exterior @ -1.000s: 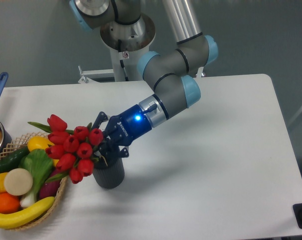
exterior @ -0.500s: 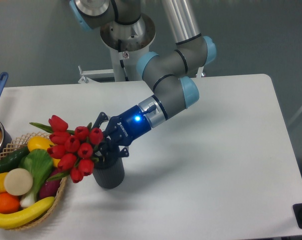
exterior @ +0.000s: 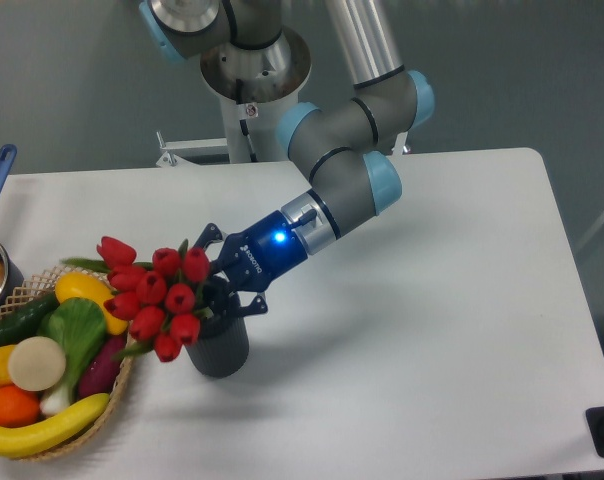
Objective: Insert the flowers into the vase
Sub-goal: 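Tilt the tulip bunch upright while pushing stems deeper into the vase, then open the gripper and release the tulips in the vase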
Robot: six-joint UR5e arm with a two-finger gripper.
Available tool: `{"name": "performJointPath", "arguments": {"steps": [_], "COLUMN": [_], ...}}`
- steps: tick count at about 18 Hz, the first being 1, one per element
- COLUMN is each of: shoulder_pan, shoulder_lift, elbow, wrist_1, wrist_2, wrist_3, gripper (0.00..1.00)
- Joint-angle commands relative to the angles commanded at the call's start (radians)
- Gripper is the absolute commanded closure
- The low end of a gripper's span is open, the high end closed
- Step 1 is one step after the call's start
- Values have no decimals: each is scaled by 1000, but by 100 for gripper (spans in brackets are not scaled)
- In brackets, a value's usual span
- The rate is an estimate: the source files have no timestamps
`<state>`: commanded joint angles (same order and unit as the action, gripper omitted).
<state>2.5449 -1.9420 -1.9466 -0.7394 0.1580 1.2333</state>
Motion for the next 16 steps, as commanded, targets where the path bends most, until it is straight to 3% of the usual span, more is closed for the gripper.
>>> {"name": "performJointPath", "arguments": {"steps": [2,4,7,11,16], "shoulder_pan": [2,6,8,15,21], "shoulder_lift": [0,0,0,14,77], "elbow": [5,5,6,11,-3], "wrist_1": [0,-2,0,3,0], "wrist_2": [2,2,3,79,211], "wrist_3": [12,28,29,40,63], "gripper": [26,23,0,0,0]}}
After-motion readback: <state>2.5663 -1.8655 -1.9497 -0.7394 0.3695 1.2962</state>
